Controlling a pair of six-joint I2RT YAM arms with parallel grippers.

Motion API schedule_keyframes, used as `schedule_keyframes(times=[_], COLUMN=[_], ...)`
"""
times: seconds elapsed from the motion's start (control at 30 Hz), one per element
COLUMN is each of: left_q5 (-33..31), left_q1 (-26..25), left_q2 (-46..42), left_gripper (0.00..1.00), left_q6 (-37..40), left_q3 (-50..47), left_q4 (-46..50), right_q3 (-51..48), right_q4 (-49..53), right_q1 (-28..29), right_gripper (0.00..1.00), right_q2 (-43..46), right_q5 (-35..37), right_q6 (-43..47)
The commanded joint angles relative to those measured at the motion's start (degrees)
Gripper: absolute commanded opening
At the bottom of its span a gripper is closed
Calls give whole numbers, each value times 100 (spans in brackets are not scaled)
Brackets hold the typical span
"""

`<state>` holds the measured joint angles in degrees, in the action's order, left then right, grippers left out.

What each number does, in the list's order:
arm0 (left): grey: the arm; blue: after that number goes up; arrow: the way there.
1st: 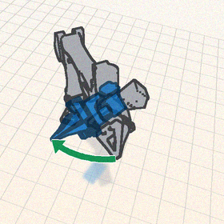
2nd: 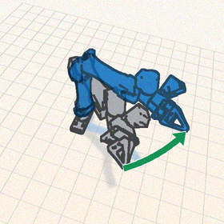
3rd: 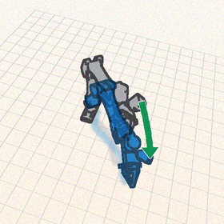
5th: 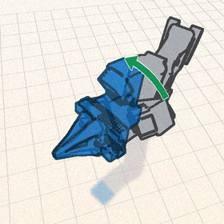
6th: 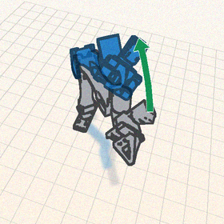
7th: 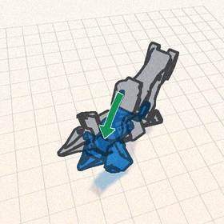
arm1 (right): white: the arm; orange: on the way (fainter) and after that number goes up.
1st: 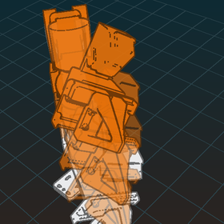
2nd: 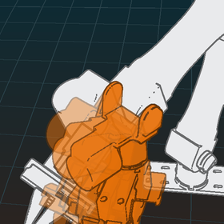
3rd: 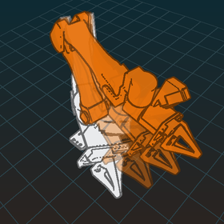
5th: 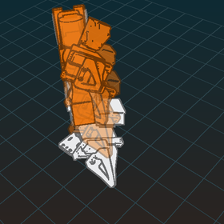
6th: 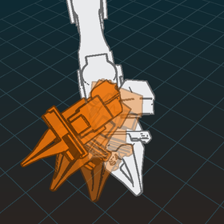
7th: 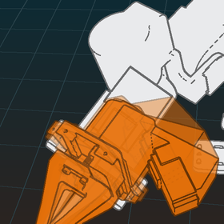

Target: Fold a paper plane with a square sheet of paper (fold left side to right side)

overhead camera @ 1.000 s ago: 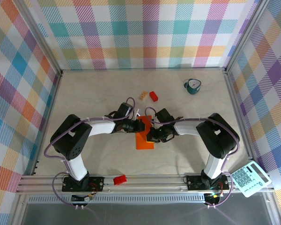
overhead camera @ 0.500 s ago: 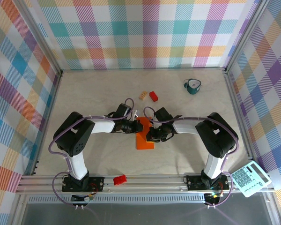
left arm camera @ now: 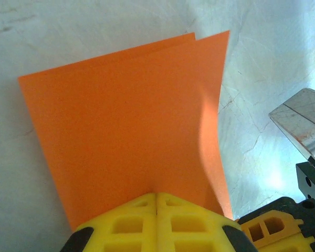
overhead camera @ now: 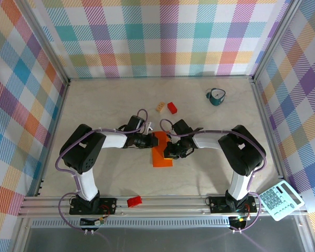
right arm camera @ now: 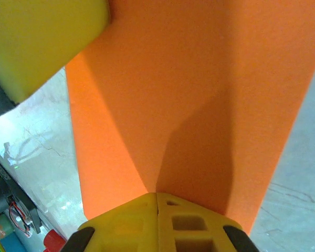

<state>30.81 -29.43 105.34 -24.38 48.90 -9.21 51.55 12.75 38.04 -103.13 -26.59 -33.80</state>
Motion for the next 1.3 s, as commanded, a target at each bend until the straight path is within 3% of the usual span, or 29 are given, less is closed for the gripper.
schedule_keyframes(times=[0.0,0.83,1.27], left_q5=[-365,-690,-480], left_q1=[264,825,873], left_q2=[188,1064,634], left_gripper=[0,0,0], left_q6=[206,417,377], left_q3=[52,1499,1468], left_q4=[-15,518,513], right_q3=[-291,-462,-504], right_q4=[858,659,440], right_q1=[28,28,19], right_gripper=[0,0,0], right_q2=[-497,-515,-399], right_q5=[970,937,712], right_q6=[86,23,-102])
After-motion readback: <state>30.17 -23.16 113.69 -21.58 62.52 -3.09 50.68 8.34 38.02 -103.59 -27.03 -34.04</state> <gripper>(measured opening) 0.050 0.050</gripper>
